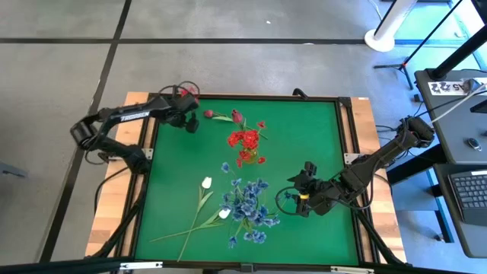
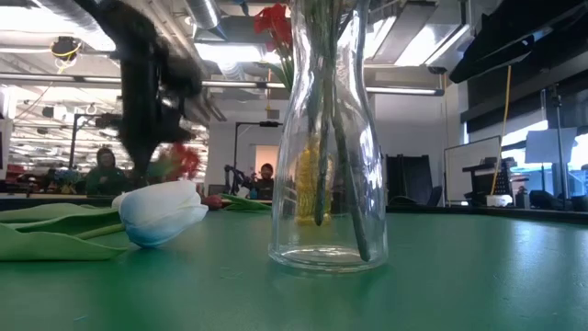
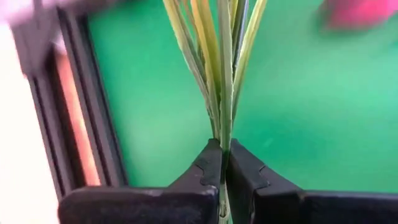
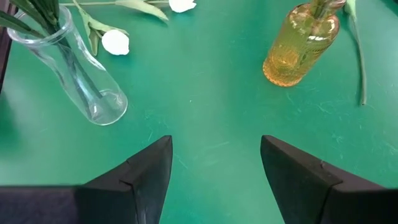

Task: Sort flowers into vase by color
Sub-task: Put the orange flowers into the yellow vase

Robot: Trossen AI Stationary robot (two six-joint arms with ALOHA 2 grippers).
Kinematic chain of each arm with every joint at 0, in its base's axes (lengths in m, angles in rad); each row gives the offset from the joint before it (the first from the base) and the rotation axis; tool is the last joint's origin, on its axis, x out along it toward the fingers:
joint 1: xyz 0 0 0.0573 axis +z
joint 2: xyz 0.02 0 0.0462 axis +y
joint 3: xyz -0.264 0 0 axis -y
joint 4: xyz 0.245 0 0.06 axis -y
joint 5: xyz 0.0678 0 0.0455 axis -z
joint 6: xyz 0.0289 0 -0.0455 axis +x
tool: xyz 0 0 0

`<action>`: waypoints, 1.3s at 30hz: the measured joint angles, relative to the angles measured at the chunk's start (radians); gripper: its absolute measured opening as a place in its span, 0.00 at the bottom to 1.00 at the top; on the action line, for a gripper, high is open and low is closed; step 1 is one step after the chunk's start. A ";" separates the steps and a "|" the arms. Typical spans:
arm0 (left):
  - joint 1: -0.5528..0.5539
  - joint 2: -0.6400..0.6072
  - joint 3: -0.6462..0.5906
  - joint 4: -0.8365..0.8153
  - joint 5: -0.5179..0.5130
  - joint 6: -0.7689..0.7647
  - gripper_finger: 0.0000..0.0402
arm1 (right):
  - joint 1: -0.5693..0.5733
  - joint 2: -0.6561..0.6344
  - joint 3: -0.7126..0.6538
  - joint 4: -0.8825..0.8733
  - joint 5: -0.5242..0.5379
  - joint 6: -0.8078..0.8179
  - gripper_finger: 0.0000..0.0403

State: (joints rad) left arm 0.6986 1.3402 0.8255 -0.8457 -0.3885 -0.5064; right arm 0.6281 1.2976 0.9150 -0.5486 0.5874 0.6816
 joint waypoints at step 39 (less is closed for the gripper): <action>-0.767 -0.235 -0.001 1.505 0.128 0.458 0.00 | 0.000 0.000 -0.341 0.417 0.136 -0.102 0.60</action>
State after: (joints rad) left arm -0.0681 1.1048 0.8246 0.6596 -0.2600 -0.0486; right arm 0.6281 1.2976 0.5740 -0.1313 0.7234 0.5798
